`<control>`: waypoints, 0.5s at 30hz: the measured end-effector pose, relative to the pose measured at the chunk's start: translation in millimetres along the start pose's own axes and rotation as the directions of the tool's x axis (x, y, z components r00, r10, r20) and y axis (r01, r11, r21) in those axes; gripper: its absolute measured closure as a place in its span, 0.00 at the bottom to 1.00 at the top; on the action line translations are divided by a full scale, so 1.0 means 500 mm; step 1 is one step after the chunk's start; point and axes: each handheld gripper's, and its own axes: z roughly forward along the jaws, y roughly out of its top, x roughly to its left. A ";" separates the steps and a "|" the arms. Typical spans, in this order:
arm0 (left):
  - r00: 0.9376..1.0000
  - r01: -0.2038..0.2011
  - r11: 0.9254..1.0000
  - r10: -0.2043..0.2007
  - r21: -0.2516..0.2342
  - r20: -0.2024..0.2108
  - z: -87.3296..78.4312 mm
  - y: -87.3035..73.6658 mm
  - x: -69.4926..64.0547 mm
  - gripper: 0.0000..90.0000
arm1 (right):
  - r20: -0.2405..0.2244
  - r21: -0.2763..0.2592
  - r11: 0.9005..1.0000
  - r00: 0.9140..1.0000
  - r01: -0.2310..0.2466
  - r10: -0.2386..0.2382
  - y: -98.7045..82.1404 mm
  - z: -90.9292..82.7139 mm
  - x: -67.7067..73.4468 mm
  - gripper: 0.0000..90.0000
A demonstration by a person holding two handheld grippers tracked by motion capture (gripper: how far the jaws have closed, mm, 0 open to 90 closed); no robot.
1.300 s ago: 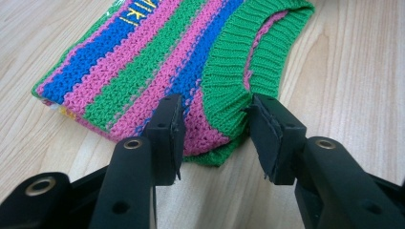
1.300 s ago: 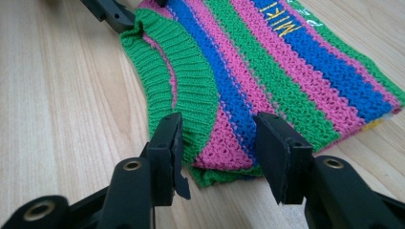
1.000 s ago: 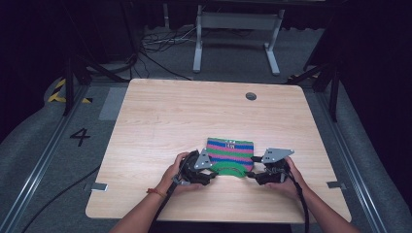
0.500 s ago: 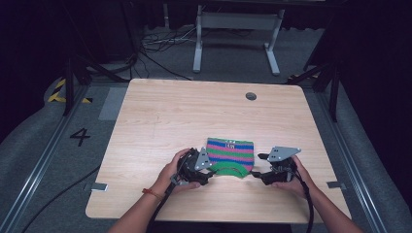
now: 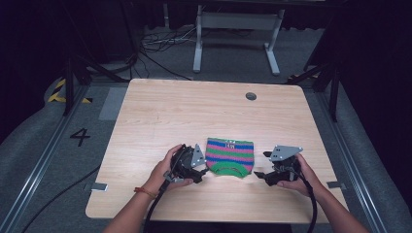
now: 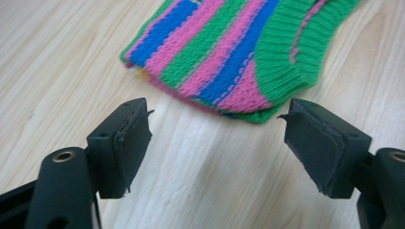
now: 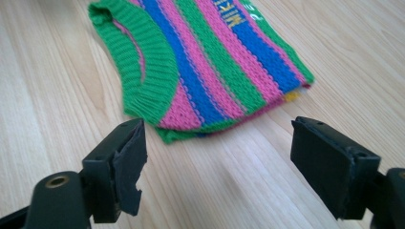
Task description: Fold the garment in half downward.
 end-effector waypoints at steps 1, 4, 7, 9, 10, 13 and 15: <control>1.000 0.006 1.000 -0.006 0.002 0.000 -0.006 -0.003 0.002 0.27 | 0.002 0.002 1.000 1.000 -0.003 0.003 -0.002 -0.003 -0.002 0.23; 1.000 -0.003 1.000 0.003 0.011 -0.016 -0.014 -0.010 0.002 0.26 | 0.016 0.012 1.000 1.000 -0.010 0.010 -0.016 -0.015 -0.005 0.22; 1.000 0.011 1.000 -0.010 0.022 -0.027 -0.033 -0.025 0.004 0.25 | 0.035 0.011 1.000 0.999 -0.018 0.018 -0.026 -0.024 -0.010 0.23; 0.999 0.027 0.999 -0.026 0.019 -0.035 -0.048 -0.042 0.007 0.24 | 0.054 0.003 1.000 0.998 -0.021 0.021 -0.036 -0.034 -0.014 0.23; 0.999 0.035 0.999 -0.034 0.018 -0.038 -0.053 -0.048 0.008 0.24 | 0.060 0.000 1.000 0.998 -0.023 0.023 -0.042 -0.040 -0.015 0.22; 0.997 0.050 0.999 -0.049 0.010 -0.063 -0.075 -0.073 0.014 0.26 | 0.066 -0.013 1.000 0.997 -0.026 0.027 -0.053 -0.054 -0.018 0.22; 0.995 0.067 0.998 -0.066 0.015 -0.069 -0.085 -0.090 0.018 0.26 | 0.077 -0.010 1.000 0.997 -0.026 0.027 -0.063 -0.062 -0.021 0.21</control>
